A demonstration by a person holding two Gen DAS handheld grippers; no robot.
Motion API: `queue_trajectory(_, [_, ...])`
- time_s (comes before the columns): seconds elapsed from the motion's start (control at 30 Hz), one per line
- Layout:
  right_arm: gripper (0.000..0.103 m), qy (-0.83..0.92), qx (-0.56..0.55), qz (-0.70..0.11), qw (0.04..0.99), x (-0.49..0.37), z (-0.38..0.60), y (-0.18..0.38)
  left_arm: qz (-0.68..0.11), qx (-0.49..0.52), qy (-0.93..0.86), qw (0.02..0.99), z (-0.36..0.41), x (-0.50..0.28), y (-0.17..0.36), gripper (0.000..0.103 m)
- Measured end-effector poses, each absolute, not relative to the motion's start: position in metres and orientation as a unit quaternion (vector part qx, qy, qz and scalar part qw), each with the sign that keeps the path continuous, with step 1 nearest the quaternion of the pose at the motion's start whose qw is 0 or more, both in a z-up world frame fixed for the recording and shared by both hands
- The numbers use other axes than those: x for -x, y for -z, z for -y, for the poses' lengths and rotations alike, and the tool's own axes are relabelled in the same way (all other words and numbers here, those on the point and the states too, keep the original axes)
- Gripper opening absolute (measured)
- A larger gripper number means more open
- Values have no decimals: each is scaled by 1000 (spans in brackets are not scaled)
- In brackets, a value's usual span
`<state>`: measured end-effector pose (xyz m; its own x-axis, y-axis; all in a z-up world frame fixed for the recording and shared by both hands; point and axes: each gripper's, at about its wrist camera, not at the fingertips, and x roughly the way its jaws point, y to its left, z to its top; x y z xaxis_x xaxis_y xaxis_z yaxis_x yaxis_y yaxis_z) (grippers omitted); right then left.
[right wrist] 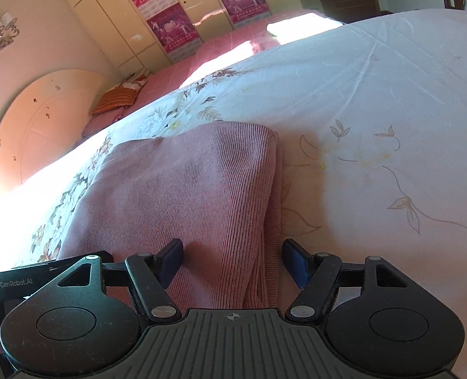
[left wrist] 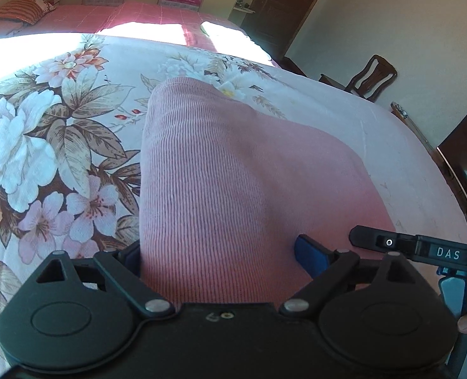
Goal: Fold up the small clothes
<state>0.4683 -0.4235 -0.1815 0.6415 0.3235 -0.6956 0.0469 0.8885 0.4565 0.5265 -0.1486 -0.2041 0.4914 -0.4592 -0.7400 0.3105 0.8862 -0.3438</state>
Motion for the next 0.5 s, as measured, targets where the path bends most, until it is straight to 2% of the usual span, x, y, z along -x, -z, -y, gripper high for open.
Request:
queue_trajectory(0.1, [68, -88, -219, -419, 877, -469, 417, 181, -447, 81, 232, 860, 151, -525, 204, 85])
queue_trajectory(0.13, [60, -88, -209, -421, 878, -469, 415, 181, -446, 87, 234, 859, 151, -524, 202, 76])
queue_trajectory(0.17, [42, -95, -215, -425, 874, -471, 414, 181, -444, 91, 233, 860, 150, -524, 200, 68])
queue_trajectory(0.23, [26, -105, -234, -428, 866, -471, 415, 182, -440, 95, 232, 862, 149, -522, 196, 57])
queue_trajectory(0.3, [25, -104, -225, -426, 870, -471, 412, 183, -438, 93, 230, 864, 150, -522, 195, 52])
queue_trajectory(0.37, [23, -102, -246, -424, 866, -470, 412, 180, -433, 92, 229, 867, 150, -521, 190, 40])
queue_trajectory(0.5, [21, -125, -263, -399, 869, -461, 409, 158, -414, 85, 237, 875, 151, -511, 173, 36])
